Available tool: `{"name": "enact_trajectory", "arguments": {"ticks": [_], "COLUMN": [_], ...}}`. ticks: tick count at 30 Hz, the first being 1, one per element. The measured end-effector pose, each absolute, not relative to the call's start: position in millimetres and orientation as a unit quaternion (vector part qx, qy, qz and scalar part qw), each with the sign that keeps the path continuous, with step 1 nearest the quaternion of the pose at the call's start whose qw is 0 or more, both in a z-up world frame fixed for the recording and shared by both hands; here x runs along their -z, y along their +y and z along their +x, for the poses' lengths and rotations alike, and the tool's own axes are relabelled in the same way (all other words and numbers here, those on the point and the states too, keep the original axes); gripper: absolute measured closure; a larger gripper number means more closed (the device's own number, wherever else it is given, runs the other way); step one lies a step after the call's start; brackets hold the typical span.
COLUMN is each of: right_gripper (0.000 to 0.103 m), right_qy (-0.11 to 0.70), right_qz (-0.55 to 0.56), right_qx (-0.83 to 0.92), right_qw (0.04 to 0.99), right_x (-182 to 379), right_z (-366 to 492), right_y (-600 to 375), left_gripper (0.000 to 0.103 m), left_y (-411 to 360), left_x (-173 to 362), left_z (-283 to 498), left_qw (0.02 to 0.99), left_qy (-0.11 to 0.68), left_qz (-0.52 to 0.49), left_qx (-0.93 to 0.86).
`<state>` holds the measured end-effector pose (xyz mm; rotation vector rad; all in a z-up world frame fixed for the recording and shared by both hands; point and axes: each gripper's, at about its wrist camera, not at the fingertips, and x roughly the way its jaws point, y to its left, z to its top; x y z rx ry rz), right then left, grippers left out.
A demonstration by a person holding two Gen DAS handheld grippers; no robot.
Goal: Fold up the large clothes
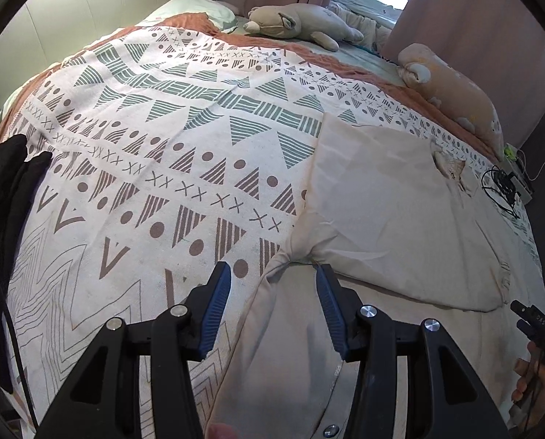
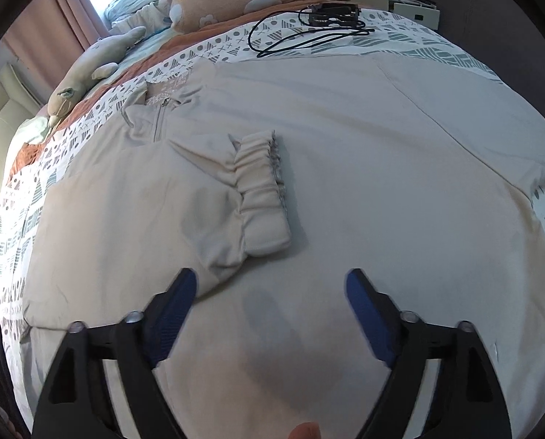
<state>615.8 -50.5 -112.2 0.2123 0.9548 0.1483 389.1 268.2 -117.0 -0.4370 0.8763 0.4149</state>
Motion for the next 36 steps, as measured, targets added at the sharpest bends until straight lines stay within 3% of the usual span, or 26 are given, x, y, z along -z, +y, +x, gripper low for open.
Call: {"name": "enact_trajectory", "arguments": {"ticks": [3,4,5,7,11,20,27,36], "right_gripper": [0.017,0.016,0.014,0.011,0.000,0.000,0.000,0.000], "right_qy": [0.452,0.444,0.434,0.418,0.402,0.355,0.347,0.321], "right_qz": [0.116,0.124,0.130,0.132,0.131,0.164,0.193,0.178], "right_qx": [-0.072,-0.074,-0.074,-0.075,-0.101,-0.120,-0.145,-0.165], "right_qw": [0.882,0.884,0.888,0.896,0.901,0.913,0.906,0.916], "right_x": [109.0,105.2,101.3,95.2,92.1,74.9,59.6,13.7], "right_z": [600.2,594.8,587.8,573.0,538.6,468.9,413.3,317.3], "right_y": [-53.2,-55.7,-58.6,-63.0,-69.1,-106.8,-127.3,-171.5], "left_gripper": [0.050,0.037,0.016,0.000,0.000,0.000,0.000,0.000], "left_y": [260.6,257.8,255.3,249.5,238.6,216.6,184.7,108.2], "left_x": [116.1,115.4,114.6,112.6,108.9,82.0,76.1,20.6], "left_z": [375.5,369.7,364.2,354.0,337.1,293.1,268.5,237.1], "left_qw": [0.866,0.868,0.870,0.876,0.885,0.914,0.912,0.935], "left_qy": [0.409,0.404,0.399,0.389,0.374,0.312,0.328,0.308], "left_qz": [-0.212,-0.215,-0.219,-0.223,-0.222,-0.219,-0.212,-0.160], "left_qx": [-0.193,-0.192,-0.190,-0.179,-0.166,-0.141,-0.122,-0.071]}}
